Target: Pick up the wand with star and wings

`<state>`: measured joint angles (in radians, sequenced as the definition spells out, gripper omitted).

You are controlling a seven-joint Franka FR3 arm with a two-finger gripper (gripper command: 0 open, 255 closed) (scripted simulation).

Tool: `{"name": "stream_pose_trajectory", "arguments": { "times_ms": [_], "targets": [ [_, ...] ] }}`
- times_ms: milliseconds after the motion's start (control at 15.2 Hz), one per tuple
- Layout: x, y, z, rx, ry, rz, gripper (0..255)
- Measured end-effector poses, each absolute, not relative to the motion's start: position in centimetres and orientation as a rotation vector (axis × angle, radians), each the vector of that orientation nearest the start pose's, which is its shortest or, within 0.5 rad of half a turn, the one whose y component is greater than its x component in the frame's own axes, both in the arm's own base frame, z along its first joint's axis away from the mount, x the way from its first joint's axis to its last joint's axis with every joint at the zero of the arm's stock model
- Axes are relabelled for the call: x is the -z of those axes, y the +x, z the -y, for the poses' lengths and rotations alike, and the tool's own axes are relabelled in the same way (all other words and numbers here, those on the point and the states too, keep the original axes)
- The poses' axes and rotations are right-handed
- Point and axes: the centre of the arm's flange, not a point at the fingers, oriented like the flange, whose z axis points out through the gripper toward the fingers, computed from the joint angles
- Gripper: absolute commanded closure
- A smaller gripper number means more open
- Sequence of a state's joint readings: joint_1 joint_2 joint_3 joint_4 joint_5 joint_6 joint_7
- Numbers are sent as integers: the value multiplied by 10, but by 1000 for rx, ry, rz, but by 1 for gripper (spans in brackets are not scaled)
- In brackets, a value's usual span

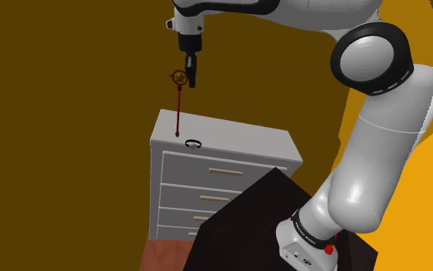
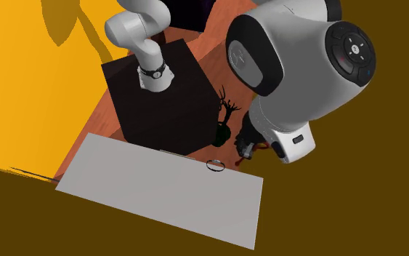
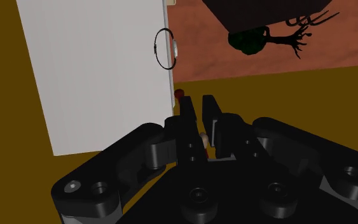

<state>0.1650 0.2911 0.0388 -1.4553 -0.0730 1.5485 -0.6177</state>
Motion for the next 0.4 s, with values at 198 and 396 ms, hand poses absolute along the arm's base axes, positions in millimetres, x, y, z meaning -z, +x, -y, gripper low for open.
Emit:
{"name": "stream_pose_trajectory", "arguments": {
  "times_ms": [198,396],
  "targets": [
    [-521,615,-118,-325,-2879,1263,255],
    [-533,616,-116,-325,-2880,1263,255]
  ]
}}
